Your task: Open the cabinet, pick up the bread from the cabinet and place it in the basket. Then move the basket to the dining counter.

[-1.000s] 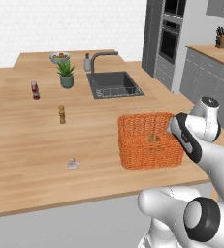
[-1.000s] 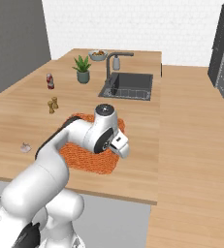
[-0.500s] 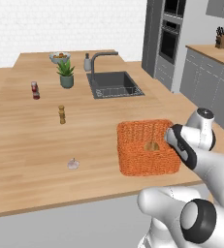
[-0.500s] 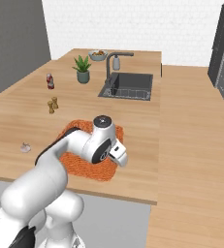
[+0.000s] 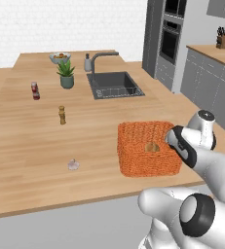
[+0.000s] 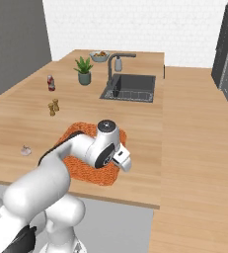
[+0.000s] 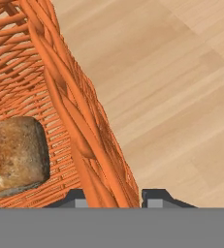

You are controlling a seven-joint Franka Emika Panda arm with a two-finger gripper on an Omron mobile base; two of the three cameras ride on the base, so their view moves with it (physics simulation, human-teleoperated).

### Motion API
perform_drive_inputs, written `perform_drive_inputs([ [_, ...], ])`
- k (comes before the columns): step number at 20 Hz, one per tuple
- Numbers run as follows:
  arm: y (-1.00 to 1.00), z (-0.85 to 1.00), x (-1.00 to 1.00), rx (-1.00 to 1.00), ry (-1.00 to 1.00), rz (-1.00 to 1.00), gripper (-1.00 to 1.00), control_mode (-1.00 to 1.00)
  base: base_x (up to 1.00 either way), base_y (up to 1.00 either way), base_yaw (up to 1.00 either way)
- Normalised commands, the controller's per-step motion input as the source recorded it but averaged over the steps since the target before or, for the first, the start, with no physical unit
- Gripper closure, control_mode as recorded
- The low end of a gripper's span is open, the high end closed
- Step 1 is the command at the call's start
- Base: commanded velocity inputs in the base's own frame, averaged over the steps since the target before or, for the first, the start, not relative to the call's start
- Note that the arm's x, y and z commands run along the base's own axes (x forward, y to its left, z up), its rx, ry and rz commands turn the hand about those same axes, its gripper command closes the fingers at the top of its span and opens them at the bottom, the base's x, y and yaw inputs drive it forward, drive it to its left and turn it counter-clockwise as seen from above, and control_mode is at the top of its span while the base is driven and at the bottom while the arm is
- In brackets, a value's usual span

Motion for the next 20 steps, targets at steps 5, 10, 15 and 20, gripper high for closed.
perform_drive_inputs([
  [5,0.01,-0.01,0.02,0.0,0.0,0.0,-1.0,-1.0,0.0,0.0,0.0],
  [10,0.04,0.1,0.0,-0.03,0.01,0.0,-1.0,-1.0,0.0,0.0,0.0],
  [15,-0.01,0.66,0.0,-0.1,0.03,0.0,-1.0,-1.0,0.0,0.0,0.0],
  [20,0.16,0.88,-0.14,-0.06,0.08,0.0,-1.0,-1.0,0.0,0.0,0.0],
])
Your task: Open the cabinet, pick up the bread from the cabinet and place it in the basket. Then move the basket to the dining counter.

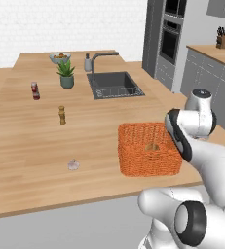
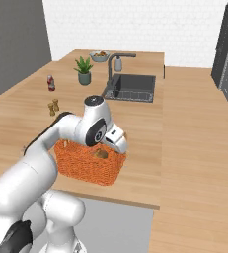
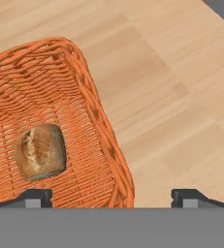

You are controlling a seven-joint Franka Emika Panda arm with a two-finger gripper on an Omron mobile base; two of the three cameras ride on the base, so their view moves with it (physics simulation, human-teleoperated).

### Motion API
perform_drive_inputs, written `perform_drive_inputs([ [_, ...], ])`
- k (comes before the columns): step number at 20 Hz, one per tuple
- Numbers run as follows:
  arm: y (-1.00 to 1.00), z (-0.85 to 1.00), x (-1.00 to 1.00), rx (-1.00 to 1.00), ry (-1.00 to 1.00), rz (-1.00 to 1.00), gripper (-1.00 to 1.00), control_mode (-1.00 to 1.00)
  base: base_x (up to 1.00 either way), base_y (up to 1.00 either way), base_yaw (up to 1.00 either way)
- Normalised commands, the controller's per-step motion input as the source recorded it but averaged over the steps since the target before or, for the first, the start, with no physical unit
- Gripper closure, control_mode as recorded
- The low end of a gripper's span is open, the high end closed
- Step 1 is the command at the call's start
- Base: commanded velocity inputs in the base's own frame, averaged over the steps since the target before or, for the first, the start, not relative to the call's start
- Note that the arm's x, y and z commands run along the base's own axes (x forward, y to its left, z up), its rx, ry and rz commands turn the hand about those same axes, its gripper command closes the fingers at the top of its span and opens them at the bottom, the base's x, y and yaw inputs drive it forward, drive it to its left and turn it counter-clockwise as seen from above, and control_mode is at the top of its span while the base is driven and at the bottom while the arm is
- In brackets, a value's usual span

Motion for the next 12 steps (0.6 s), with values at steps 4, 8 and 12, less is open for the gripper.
perform_drive_inputs([
  [4,0.48,0.78,-0.37,-0.04,0.04,0.1,-1.0,-1.0,0.0,0.0,0.0],
  [8,0.9,0.4,-0.57,-0.19,0.0,0.16,-1.0,-1.0,0.0,0.0,0.0],
  [12,0.89,0.0,-0.98,-0.22,-0.08,0.26,-1.0,-1.0,0.0,0.0,0.0],
])
